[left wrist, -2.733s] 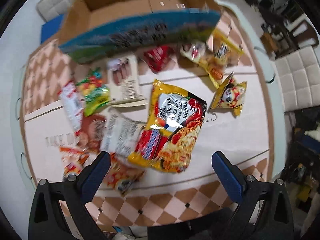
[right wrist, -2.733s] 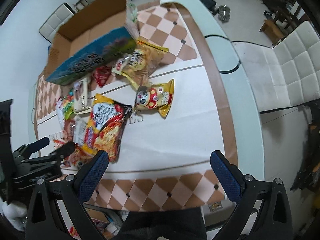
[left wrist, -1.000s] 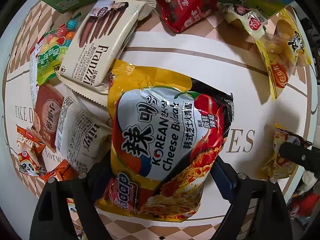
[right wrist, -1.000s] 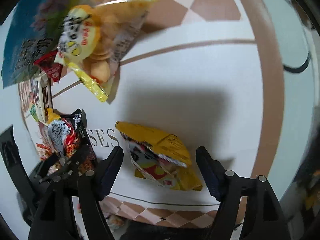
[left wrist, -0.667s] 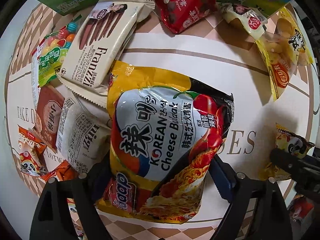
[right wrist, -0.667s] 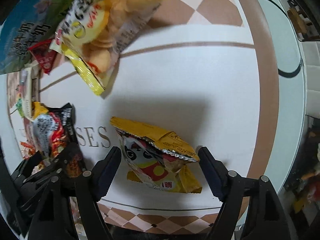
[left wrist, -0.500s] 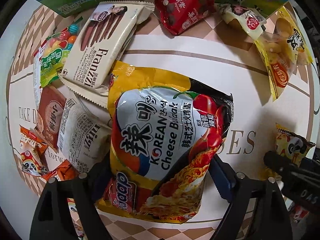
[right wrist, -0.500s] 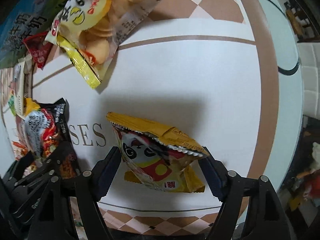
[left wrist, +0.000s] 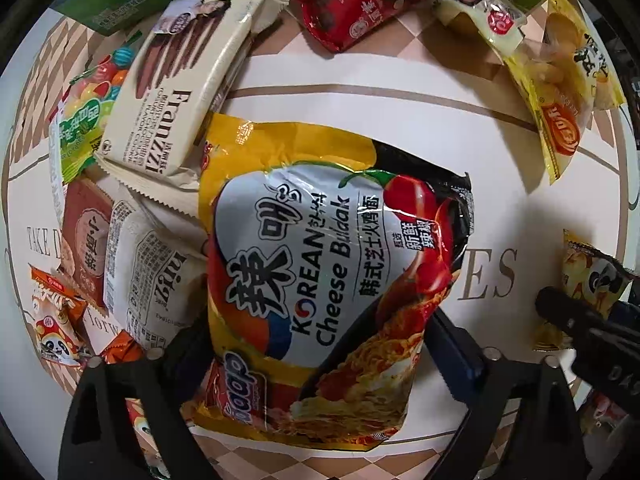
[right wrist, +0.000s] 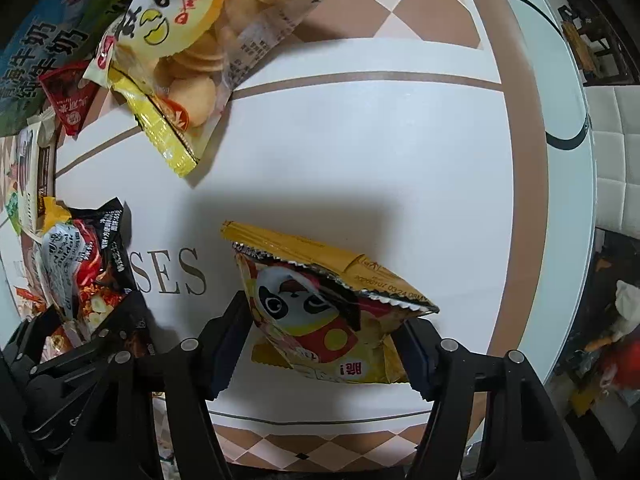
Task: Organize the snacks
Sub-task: 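Lift both bags and carry them over the cardboard box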
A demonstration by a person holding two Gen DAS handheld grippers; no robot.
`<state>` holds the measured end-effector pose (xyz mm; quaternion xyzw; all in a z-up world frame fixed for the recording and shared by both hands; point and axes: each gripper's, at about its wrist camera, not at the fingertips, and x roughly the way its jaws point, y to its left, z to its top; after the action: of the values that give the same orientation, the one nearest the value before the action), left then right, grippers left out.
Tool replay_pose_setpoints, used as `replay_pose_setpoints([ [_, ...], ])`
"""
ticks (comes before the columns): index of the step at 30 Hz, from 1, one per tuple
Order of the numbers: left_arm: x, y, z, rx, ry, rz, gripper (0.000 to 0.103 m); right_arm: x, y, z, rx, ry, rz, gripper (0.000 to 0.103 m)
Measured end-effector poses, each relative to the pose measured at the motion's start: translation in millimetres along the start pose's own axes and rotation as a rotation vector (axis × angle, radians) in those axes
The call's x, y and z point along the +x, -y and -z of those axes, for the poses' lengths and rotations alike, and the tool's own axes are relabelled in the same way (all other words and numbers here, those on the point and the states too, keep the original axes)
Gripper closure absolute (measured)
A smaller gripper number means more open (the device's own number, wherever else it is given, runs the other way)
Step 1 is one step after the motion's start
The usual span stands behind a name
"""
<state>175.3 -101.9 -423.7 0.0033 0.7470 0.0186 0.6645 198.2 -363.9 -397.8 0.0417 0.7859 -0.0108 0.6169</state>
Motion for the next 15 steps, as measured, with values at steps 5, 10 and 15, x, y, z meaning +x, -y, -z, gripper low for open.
replay_pose_setpoints([
  [5,-11.2,6.1,8.3,0.019,0.038,-0.042,0.017,0.5,-7.1,6.3,-0.002,0.040,0.016,0.050],
  [10,-33.1,10.2,20.1,0.009,0.092,-0.049,0.017,-5.1,2.3,24.5,0.019,0.049,-0.028,0.054],
  [15,-75.0,8.0,38.3,-0.014,0.175,-0.025,0.017,-25.3,18.0,43.5,0.017,0.071,-0.074,0.055],
])
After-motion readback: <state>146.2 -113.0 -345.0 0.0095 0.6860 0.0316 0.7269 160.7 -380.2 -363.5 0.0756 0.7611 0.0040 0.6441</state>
